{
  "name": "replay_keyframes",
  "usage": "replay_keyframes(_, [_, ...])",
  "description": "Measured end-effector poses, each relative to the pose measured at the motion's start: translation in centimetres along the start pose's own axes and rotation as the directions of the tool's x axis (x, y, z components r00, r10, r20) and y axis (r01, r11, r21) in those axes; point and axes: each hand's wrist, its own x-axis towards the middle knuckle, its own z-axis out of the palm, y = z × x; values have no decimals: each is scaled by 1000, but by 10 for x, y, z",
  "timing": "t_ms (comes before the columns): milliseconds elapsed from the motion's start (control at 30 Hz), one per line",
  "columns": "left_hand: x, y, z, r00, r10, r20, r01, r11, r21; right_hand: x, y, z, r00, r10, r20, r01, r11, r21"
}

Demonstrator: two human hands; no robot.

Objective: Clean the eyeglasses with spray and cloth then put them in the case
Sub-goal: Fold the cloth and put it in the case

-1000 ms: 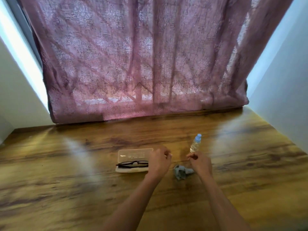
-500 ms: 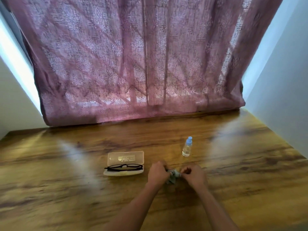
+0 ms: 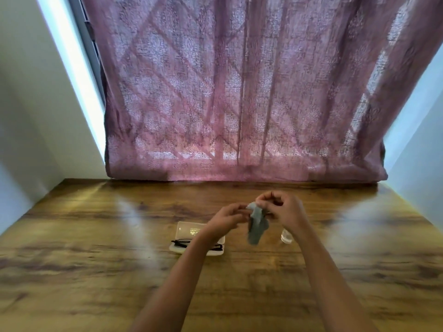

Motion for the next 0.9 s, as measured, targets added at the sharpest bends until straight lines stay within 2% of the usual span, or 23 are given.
replay_keyframes(67, [-8, 17, -6, 995, 54, 79, -47, 995, -91, 1, -20, -2, 998, -60, -11, 59, 997, -56])
replay_keyframes(200, [-13, 34, -5, 981, 117, 156, -96, 987, -131, 4, -48, -4, 995, -92, 32, 92, 996, -6])
replay_keyframes(300, [-15, 39, -6, 981, 110, 161, -67, 966, -251, 4, -60, -7, 992, -90, 90, 77, 988, 131])
replay_keyframes(400, [-20, 43, -10, 962, 149, 230, -28, 888, -459, 3, -66, -12, 992, -47, 117, 12, 959, 282])
replay_keyframes(500, [-22, 46, -10, 933, 201, 297, -3, 831, -556, 3, -69, -13, 986, -10, 165, -55, 923, 382])
replay_keyframes(600, [-25, 51, -5, 953, 196, 233, -25, 812, -583, 2, -71, -12, 982, -14, 189, -68, 906, 418])
replay_keyframes(733, [-25, 53, -9, 981, 158, 116, -53, 785, -617, 1, -66, -13, 988, 35, 149, -101, 882, 461])
replay_keyframes(833, [-25, 55, -13, 989, 134, 60, -68, 779, -624, 0, -56, -12, 986, 120, 119, -163, 857, 488])
replay_keyframes(900, [-25, 58, -13, 992, 127, 19, -85, 764, -639, -3, -49, -10, 967, 213, 139, -252, 867, 429])
